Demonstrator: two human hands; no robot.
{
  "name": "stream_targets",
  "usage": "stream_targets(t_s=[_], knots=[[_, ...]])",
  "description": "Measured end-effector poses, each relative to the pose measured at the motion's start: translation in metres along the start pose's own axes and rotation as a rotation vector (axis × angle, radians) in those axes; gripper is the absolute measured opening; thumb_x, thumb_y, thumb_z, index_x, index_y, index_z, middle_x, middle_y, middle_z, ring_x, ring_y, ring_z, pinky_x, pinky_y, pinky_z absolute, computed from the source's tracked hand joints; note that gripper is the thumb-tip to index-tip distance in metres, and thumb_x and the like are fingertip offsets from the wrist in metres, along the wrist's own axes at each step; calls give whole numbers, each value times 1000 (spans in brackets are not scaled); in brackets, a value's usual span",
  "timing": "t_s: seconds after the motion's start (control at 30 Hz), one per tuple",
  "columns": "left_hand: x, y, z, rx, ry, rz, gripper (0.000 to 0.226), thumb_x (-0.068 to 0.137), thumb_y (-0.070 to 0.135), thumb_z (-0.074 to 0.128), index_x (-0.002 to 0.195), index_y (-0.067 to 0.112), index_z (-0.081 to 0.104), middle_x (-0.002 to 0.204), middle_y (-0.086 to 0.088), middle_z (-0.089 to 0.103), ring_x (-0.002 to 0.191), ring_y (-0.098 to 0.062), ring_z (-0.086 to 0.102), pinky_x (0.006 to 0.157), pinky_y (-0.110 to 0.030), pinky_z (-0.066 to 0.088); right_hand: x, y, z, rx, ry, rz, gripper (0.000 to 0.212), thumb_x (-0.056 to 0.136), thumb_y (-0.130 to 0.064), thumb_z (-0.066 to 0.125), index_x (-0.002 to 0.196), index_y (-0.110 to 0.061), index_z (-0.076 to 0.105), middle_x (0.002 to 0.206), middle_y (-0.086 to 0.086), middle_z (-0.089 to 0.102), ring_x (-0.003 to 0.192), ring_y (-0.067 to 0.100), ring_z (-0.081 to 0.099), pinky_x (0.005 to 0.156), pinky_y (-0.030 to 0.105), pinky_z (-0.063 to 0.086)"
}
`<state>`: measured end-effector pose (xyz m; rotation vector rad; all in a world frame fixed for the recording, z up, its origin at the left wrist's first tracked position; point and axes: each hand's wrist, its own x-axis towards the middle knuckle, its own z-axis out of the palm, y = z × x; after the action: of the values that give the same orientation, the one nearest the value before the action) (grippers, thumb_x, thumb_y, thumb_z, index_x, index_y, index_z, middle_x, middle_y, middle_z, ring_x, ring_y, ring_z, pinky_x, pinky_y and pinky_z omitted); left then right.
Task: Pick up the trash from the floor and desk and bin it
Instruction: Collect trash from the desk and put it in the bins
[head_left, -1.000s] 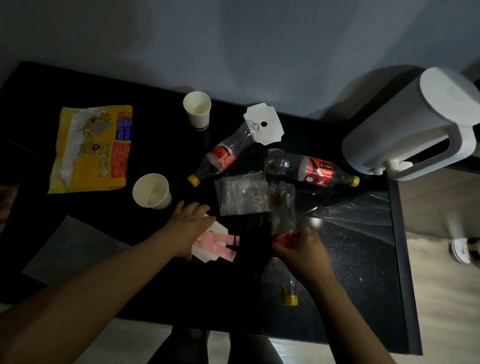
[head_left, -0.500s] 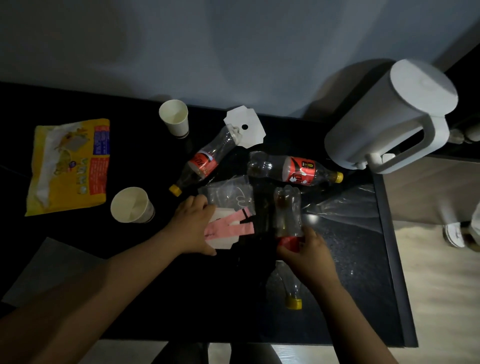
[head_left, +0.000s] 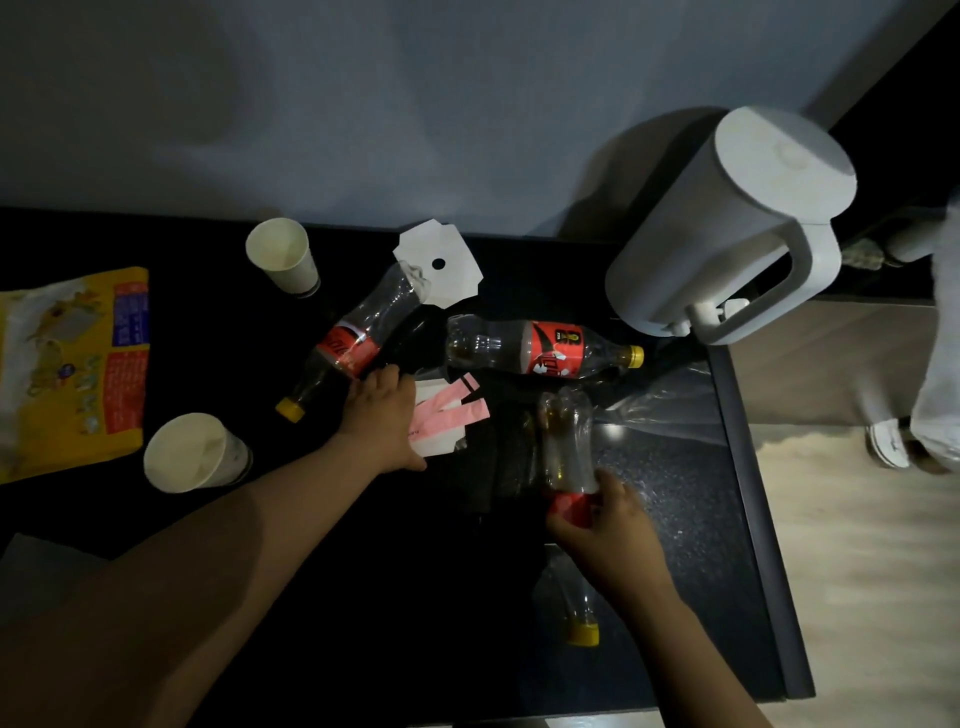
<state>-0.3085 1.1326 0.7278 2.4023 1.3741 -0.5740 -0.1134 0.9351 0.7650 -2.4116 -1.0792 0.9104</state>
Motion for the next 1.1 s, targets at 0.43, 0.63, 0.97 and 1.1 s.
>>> stream_targets(t_s=[0.43, 0.63, 0.97, 1.1], knots=[[-12, 1, 8, -108, -58, -39, 95, 51, 54, 78, 125, 14, 34, 125, -9, 35, 116, -28, 37, 93, -39, 43, -14, 6, -4, 4, 74, 30, 56, 67, -46, 72, 114, -21, 53, 99, -5, 53, 86, 10, 56, 72, 29, 52], [-37, -10, 6, -149, -74, 10, 90, 53, 53, 77, 123, 14, 34, 124, -9, 34, 117, -28, 36, 92, -38, 43, -51, -3, 10, 65, 123, 108, 52, 64, -52, 65, 104, -22, 51, 94, -5, 56, 83, 12, 57, 71, 32, 53], [-50, -15, 31, -24, -58, 80, 98, 50, 56, 77, 127, 14, 32, 129, -8, 28, 119, -28, 32, 96, -40, 40, -121, 2, 40, 82, 209, 247, 71, 72, -48, 70, 131, -20, 44, 112, -1, 51, 93, 12, 54, 78, 29, 53], [-46, -9, 30, 15, -4, 109, 108, 50, 51, 81, 135, 13, 27, 129, -10, 34, 120, -31, 37, 98, -43, 41, -141, 9, 47, 128, 240, 319, 72, 73, -43, 72, 134, -19, 43, 113, 0, 51, 97, 16, 56, 81, 32, 52]])
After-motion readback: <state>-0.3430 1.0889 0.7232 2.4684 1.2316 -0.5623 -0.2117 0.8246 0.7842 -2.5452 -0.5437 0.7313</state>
